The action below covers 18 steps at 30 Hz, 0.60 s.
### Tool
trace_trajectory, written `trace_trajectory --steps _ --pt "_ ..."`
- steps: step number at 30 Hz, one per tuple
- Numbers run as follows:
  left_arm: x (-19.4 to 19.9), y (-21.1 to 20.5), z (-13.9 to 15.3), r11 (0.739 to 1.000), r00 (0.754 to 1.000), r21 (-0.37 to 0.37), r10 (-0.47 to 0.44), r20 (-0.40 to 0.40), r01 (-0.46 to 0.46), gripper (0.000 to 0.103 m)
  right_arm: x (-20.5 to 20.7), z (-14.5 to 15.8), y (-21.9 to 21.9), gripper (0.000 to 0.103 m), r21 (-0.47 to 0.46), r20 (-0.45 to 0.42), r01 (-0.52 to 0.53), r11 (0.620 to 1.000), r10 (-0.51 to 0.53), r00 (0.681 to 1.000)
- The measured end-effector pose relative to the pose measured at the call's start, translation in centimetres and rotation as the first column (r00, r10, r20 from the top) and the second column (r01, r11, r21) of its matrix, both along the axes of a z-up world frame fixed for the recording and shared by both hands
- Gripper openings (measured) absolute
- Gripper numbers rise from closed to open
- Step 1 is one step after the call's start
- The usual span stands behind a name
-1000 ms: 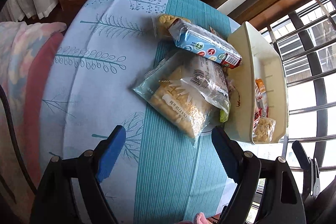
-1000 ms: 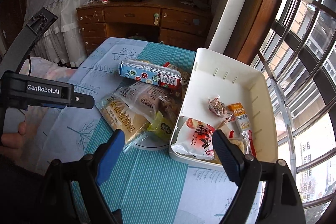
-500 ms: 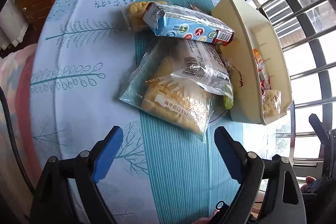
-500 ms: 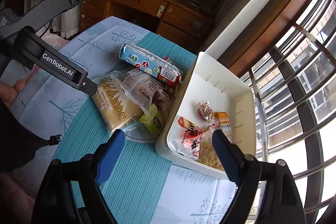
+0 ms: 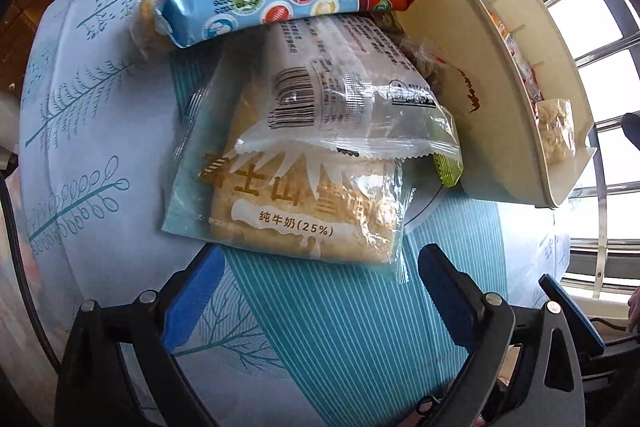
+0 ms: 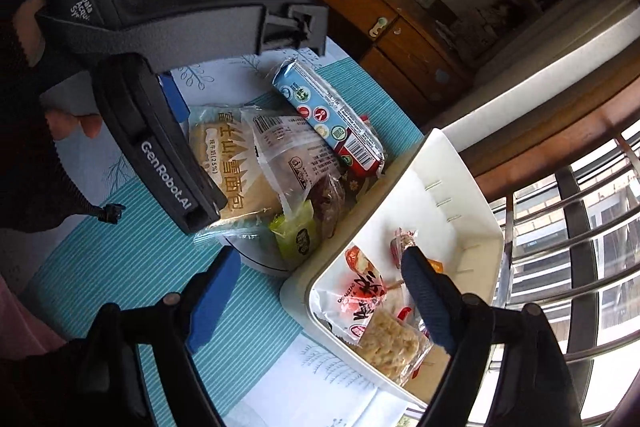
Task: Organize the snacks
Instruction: 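Move the left gripper toward the gold-print bread pack while the right approaches the green sachet, then grasp the bread pack with the left gripper while the right grasps the green sachet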
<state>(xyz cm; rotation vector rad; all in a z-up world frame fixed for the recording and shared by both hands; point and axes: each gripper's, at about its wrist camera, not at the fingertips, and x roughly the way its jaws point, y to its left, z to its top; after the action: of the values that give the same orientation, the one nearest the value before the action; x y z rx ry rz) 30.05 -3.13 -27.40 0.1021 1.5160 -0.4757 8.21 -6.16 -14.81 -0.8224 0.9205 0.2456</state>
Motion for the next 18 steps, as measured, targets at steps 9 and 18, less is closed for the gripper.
trace_trajectory --steps 9,18 --pt "1.0 -3.0 -2.2 0.997 0.999 0.080 -0.007 -0.032 0.010 0.102 1.0 -2.2 -0.2 0.073 -0.073 -0.064 -0.141 0.987 0.137 0.989" --pt "1.8 -4.4 -4.1 0.991 0.997 0.123 0.057 -0.049 -0.051 0.103 2.0 -3.0 -0.4 0.069 -0.084 -0.094 -0.230 0.970 0.222 0.971"
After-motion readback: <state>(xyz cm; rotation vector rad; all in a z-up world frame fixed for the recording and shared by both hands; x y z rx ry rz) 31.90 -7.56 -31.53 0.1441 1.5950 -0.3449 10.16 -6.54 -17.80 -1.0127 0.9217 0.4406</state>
